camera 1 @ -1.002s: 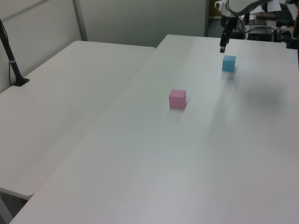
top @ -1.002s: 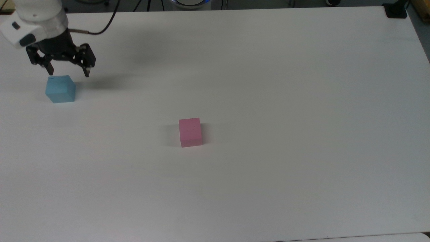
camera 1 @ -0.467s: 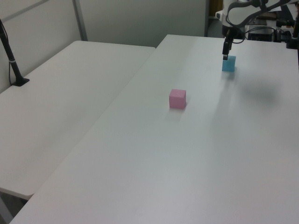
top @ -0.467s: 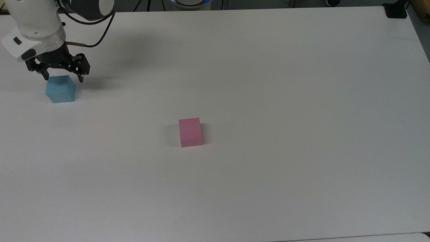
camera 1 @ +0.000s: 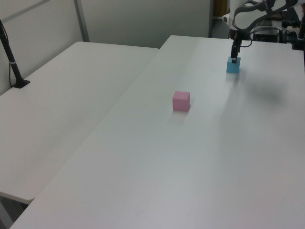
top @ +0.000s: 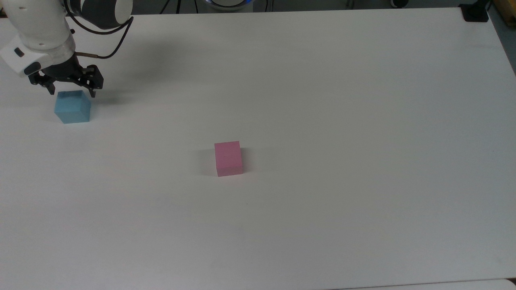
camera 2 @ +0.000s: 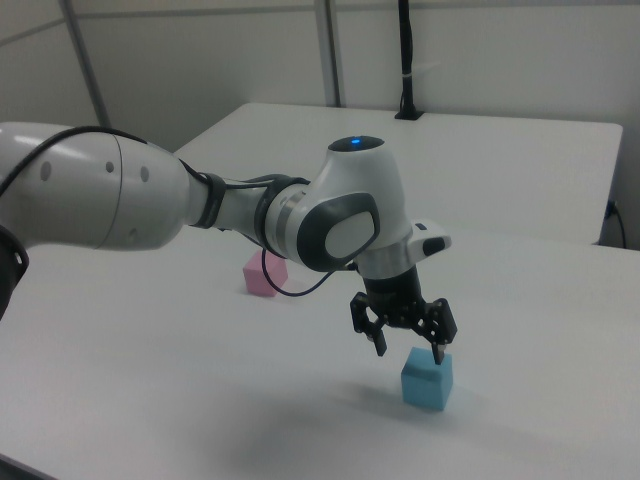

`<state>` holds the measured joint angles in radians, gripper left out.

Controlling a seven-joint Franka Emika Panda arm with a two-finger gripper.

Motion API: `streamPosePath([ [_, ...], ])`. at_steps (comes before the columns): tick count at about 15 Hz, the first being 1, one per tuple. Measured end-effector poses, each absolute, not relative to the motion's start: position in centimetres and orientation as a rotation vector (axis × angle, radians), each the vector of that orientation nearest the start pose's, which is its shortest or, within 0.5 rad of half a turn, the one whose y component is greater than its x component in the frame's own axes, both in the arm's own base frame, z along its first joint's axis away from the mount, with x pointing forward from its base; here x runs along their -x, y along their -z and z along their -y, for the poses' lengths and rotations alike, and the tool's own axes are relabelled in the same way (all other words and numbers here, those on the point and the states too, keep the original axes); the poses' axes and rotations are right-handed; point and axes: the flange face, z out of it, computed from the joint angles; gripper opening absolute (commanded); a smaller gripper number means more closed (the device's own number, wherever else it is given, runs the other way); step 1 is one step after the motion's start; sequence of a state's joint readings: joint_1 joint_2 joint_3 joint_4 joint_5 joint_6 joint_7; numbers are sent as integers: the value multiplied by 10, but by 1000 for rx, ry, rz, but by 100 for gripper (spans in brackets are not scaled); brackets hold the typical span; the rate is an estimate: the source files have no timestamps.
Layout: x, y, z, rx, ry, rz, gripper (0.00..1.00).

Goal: Put blue cube on pink cube
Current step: 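Lower the gripper around the light-blue cube and close it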

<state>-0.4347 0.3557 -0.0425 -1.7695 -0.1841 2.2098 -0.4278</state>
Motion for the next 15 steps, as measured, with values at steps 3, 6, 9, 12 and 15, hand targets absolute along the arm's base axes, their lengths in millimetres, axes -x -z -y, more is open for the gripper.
streamPosePath([
  [3, -583, -358, 308, 3333, 28, 99, 100],
  [6, -581, -355, 316, 3342, 51, 83, 100],
  [9, -578, -356, 323, 3351, 48, 75, 100],
  [12, -578, -351, 326, 3371, 28, 102, 86],
  [15, -581, -334, 326, 3369, 30, 104, 44],
])
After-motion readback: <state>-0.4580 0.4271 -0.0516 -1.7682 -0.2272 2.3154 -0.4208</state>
